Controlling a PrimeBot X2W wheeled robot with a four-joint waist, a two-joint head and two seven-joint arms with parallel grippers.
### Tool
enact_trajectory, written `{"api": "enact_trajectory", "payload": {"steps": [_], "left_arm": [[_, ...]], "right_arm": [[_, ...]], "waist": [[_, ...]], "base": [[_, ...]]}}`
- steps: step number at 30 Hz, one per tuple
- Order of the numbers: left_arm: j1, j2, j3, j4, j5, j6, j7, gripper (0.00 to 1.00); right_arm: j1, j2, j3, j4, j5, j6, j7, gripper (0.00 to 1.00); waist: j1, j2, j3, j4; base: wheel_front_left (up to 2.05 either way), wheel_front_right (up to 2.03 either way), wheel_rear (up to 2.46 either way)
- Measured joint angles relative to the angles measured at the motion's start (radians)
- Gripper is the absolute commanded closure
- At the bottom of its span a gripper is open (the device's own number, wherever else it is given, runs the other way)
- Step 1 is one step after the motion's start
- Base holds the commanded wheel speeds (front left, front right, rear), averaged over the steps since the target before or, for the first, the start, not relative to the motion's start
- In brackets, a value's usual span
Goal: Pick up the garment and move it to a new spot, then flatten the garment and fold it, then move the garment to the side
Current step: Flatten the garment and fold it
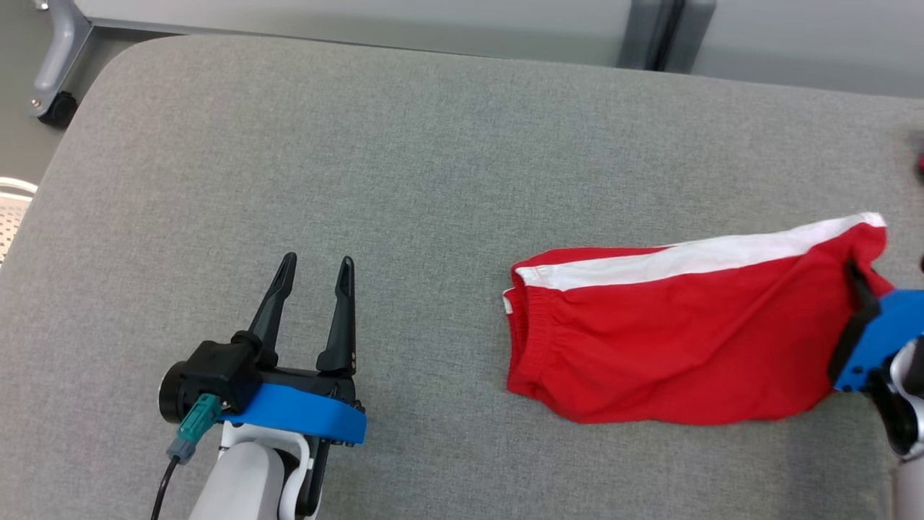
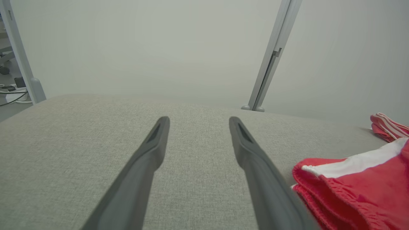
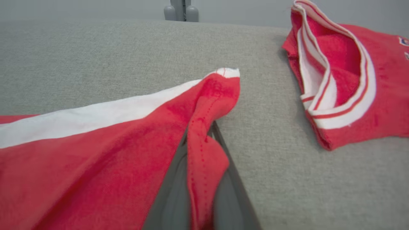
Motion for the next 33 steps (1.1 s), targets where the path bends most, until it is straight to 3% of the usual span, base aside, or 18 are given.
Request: {"api": "enact_trajectory", "payload": {"steps": [10, 17, 25, 33], "left_arm": [[0.005, 0.009, -0.019, 0.002, -0.003, 0.000, 0.000, 0.00], [0.009, 0.016, -0.030, 0.007, -0.015, 0.000, 0.000, 0.00], [0.012, 0.015, -0.037, -0.001, -0.020, 0.000, 0.000, 0.00], [0.010, 0.009, -0.044, -0.001, -0.028, 0.000, 0.000, 0.00]], "right_arm": [[0.130, 0.062, -0.145, -0.319, -0.143, 0.000, 0.072, 1.00], [0.144, 0.116, 0.001, -0.429, -0.202, 0.000, 0.141, 1.00], [0.100, 0.135, 0.238, -0.324, -0.188, 0.000, 0.166, 1.00], [0.038, 0.135, 0.335, -0.156, -0.133, 0.000, 0.141, 1.00]], "waist": [[-0.0001, 0.0000, -0.051, -0.017], [-0.0001, 0.0000, -0.069, -0.005], [-0.0001, 0.0000, -0.059, 0.025], [0.0000, -0.0001, -0.038, 0.064]], "base": [[0.00, 0.00, 0.00], [0.00, 0.00, 0.00], [0.00, 0.00, 0.00], [0.00, 0.00, 0.00]]}}
